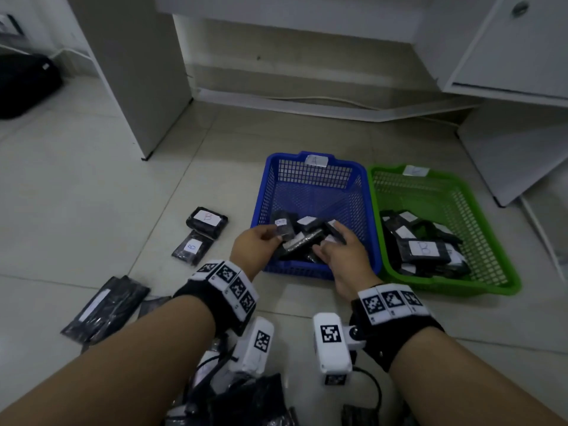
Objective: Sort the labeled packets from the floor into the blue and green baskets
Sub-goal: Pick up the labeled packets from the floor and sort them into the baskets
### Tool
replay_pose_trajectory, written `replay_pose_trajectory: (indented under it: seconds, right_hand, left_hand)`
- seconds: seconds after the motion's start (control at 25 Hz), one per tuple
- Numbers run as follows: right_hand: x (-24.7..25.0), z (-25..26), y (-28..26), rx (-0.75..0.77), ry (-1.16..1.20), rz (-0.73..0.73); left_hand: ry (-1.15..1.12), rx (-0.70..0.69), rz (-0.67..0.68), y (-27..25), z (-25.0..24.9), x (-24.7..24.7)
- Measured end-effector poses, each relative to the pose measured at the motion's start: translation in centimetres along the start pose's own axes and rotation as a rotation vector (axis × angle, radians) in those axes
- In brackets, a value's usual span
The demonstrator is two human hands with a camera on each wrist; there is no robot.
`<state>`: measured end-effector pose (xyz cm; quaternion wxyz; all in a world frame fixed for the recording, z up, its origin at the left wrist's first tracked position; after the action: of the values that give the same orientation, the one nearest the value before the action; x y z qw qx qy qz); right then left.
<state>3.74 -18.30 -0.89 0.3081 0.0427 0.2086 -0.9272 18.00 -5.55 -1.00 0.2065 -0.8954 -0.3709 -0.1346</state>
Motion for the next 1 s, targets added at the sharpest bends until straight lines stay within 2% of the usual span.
replay_pose_trajectory:
  seconds: [0.08,0.2,0.32,0.4,0.48,0.56,0.64,0.8,0.92,1.0]
  right_hand:
    - [-0.4,-0.7,-0.4,0.052,-0.184,0.007]
    - [-1.2,-0.5,-1.8,0.154,-0.285,-0.007]
    - [-3.2,-0.4,-4.6,0.256,-0.450,0.058]
    - [-5.5,-1.8,-7.0,0.262,-0.613,0.227]
    - [-7.7,-4.8,-8.9,0.171,-0.825,0.461]
    - [-9.0,-8.4,-10.2,0.107,-1.164,0.687]
    - [-9.4,-11.5,-11.3,0.078,-1.394,0.844]
    - [-9.9,-13.7,-11.9,0.099,-1.501,0.851]
    - [-9.9,-13.9,-11.5,0.069,-1.557,0.832]
    - [-9.4,-13.7,-11.2,0.044,-1.511,0.828]
  left_hand:
    - [0.038,-0.057,0.013,-0.9,0.5,0.9]
    - [0.161,-0.176,0.067,-3.1,0.2,3.2]
    - [0.488,-0.264,0.216,-6.6,0.9,6.0]
    - [0.713,-0.262,0.343,-9.6,3.5,7.6]
    - [0.836,-0.206,0.417,-12.8,7.3,8.7]
    - [0.883,-0.170,0.445,-15.4,10.8,8.5]
    - [0.853,-0.156,0.415,-16.7,12.9,7.6]
    - [0.848,-0.197,0.272,-16.1,13.2,5.6]
    - [0.988,-0.149,0.330,-14.6,13.1,3.8]
    - [1.069,-0.143,0.378,-13.4,12.8,3.4]
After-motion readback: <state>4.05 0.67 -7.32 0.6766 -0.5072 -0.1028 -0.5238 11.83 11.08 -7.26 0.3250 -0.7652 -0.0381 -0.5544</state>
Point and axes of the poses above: each hand's wrist, its own y-axis towards the middle knuckle, its own x-axis out of the back of the hand, z = x × y, the point moved 7 cm from there along y, towards the middle knuckle, and after that the axes turned 6 degrees about z, right-handed, at the moved point
